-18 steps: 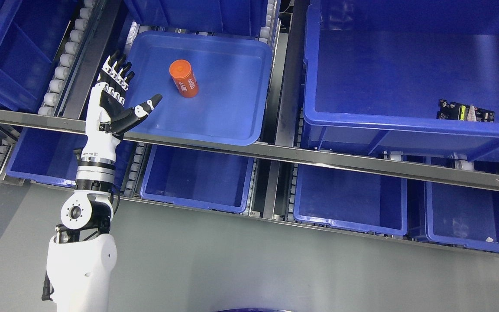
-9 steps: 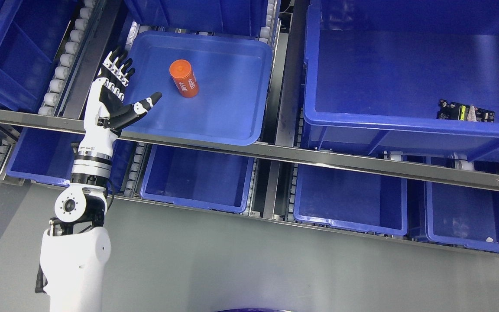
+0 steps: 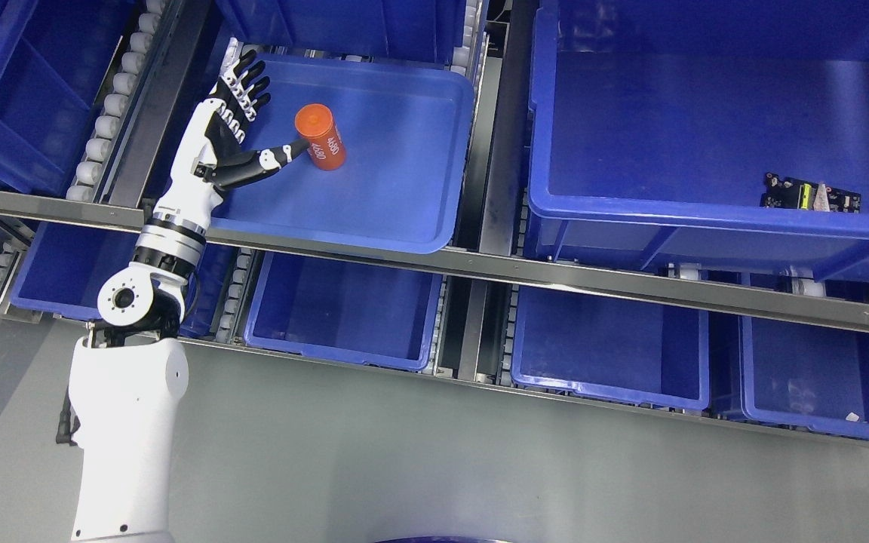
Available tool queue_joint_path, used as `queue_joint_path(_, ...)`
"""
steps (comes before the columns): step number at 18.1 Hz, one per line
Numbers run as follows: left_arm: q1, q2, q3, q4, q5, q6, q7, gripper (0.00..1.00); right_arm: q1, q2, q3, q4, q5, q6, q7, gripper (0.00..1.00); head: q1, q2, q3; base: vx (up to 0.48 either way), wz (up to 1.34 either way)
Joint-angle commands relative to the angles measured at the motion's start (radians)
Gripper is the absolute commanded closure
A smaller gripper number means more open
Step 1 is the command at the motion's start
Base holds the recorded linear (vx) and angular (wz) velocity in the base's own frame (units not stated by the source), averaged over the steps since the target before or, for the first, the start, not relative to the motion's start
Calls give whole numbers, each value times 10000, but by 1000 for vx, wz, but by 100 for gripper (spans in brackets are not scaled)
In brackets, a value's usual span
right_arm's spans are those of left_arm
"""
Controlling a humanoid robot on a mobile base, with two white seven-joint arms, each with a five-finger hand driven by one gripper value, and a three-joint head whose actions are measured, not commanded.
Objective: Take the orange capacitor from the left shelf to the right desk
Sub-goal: 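Close the left hand fingers around the orange capacitor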
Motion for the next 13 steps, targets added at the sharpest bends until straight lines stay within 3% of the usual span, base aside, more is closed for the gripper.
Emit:
queue_joint_path(1,-650,258,-884,1952,-220,12,-31,1,200,-174,-123,-174,31,-17,4,0,0,0,0,0,0)
queue_joint_path(13,-681,-233,-1361,1906,-205,-18,-399,0,200,-174,-123,-174,31,-2,4,0,0,0,0,0,0)
